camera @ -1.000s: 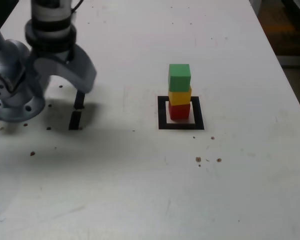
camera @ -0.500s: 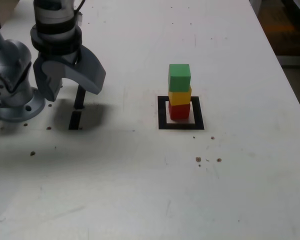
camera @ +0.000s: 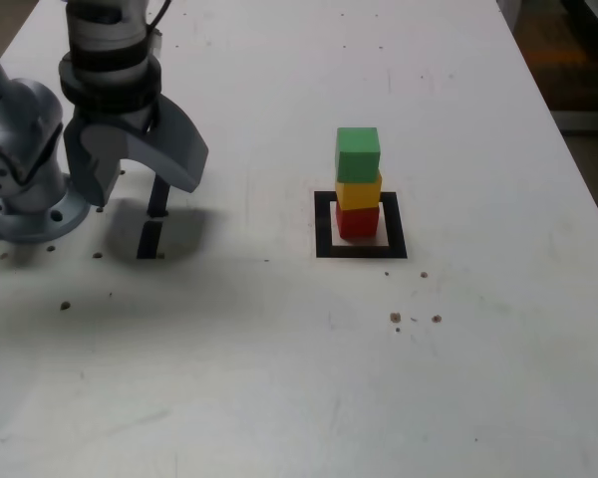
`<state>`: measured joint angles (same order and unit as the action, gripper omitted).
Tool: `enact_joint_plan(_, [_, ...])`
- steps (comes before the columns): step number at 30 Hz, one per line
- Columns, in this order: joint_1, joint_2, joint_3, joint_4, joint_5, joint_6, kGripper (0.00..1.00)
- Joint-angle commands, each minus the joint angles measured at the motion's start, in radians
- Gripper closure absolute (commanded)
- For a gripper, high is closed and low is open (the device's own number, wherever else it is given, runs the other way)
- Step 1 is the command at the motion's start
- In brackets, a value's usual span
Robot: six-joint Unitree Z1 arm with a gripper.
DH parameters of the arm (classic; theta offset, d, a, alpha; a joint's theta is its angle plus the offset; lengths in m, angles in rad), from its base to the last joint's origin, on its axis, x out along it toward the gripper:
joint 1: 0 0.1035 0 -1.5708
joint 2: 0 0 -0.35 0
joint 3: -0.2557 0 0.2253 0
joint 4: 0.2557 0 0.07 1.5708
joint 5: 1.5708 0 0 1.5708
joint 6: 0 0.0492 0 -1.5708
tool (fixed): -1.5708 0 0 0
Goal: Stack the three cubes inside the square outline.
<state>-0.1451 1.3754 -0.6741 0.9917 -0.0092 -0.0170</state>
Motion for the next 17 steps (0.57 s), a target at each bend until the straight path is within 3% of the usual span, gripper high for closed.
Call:
enact_joint_plan(1, [-0.002,0.002,0.003,-0.002,0.001,-0.002,0.0])
enact_joint_plan(17, [-0.002,0.004,0.013,-0.041,0.003,-0.004,0.0])
